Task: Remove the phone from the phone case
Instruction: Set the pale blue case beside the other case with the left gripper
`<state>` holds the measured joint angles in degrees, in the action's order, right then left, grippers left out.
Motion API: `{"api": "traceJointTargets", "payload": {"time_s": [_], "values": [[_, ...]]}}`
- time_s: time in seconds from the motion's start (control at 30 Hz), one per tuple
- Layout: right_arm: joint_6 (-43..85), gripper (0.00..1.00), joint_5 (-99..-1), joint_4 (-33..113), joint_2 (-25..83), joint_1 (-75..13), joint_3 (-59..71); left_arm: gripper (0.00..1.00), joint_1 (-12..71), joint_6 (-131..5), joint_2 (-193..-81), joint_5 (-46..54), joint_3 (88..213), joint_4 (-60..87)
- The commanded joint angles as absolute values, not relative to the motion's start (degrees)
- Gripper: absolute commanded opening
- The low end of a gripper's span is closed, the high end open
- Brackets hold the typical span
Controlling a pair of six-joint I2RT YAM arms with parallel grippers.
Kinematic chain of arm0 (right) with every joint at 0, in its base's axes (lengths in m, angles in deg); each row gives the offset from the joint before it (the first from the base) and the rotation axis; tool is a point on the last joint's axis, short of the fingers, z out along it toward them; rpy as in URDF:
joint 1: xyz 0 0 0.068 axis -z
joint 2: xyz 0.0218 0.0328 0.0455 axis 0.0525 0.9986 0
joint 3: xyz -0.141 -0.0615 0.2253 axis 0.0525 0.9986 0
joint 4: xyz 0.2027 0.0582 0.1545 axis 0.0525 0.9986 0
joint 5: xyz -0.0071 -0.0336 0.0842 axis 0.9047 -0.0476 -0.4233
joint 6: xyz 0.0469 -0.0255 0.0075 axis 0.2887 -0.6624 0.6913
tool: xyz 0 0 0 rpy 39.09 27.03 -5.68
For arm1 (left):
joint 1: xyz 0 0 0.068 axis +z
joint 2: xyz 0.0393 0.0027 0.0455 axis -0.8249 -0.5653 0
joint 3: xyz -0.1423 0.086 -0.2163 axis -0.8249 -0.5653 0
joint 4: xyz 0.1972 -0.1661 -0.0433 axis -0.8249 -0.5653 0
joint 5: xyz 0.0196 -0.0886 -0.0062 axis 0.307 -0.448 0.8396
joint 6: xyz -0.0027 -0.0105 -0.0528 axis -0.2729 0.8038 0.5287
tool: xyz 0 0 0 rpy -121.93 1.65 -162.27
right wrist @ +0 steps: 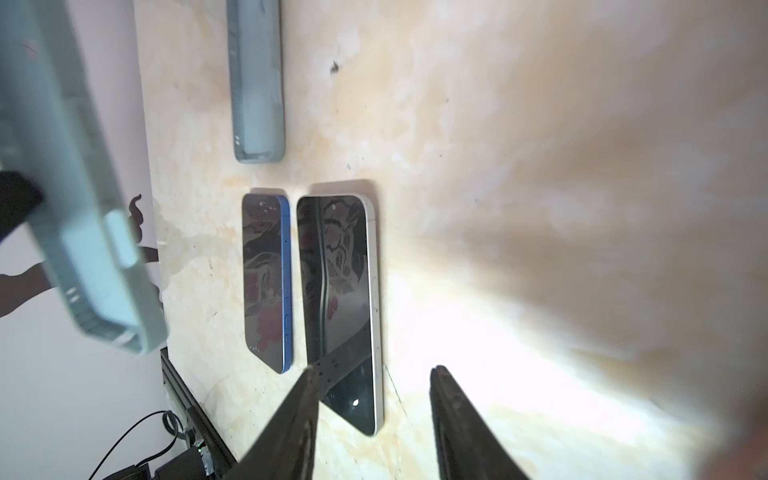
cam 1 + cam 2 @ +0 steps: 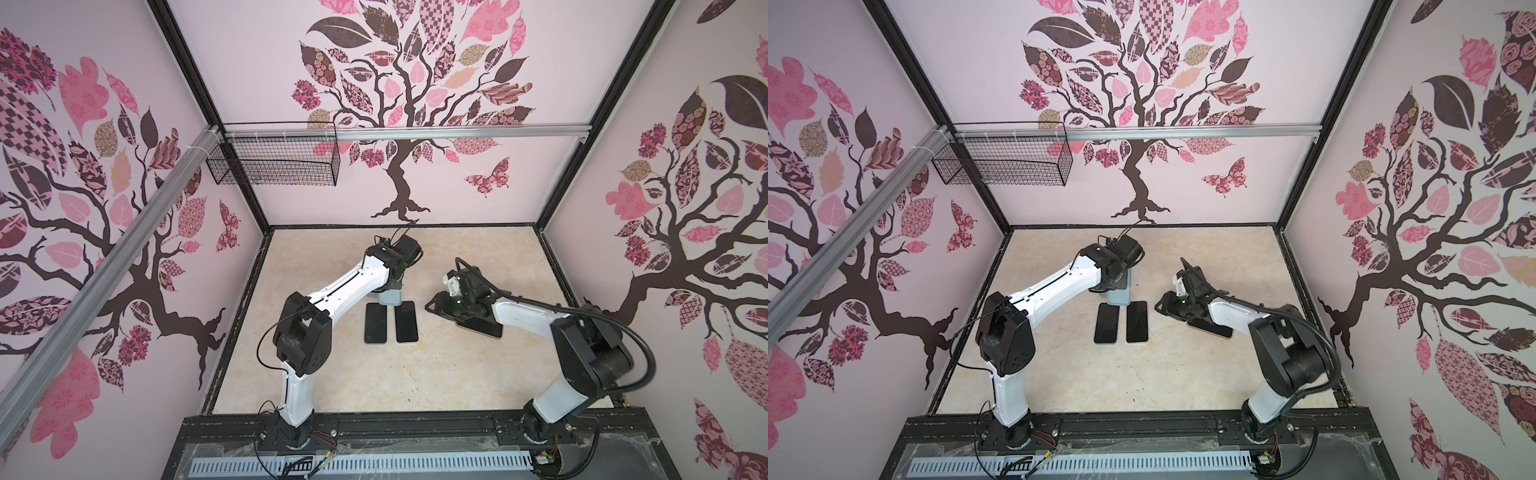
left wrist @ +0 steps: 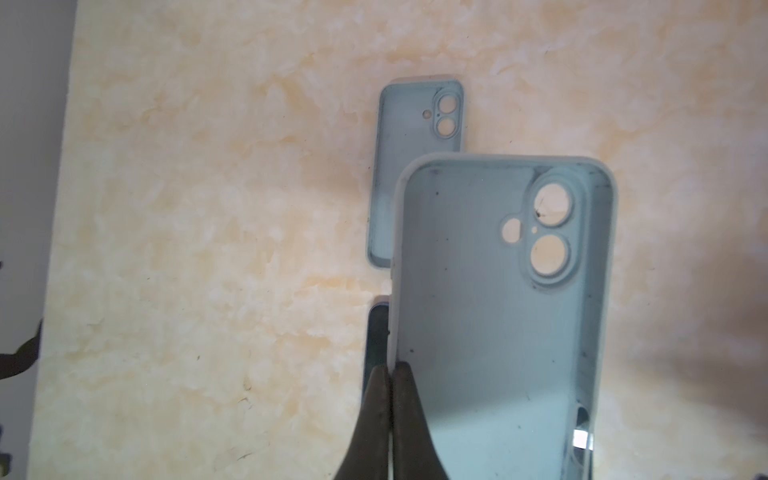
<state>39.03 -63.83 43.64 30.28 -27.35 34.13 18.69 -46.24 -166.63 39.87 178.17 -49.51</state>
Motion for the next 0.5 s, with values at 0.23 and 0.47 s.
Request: {"api": "traceJointTargets", "payload": {"time_s": [0.23,0.47], "values": [[33.64,0.65,-51.73,56.31,13.07,-25.92,37.93,0.00,24.34,-53.55,-174.98,26.49,184.43,-38.92],[32.30,0.82,-44.86,61.95,4.55,-25.94,41.08,0.00,25.22,-55.10,-181.67,24.00,192.81,-40.34]]}}
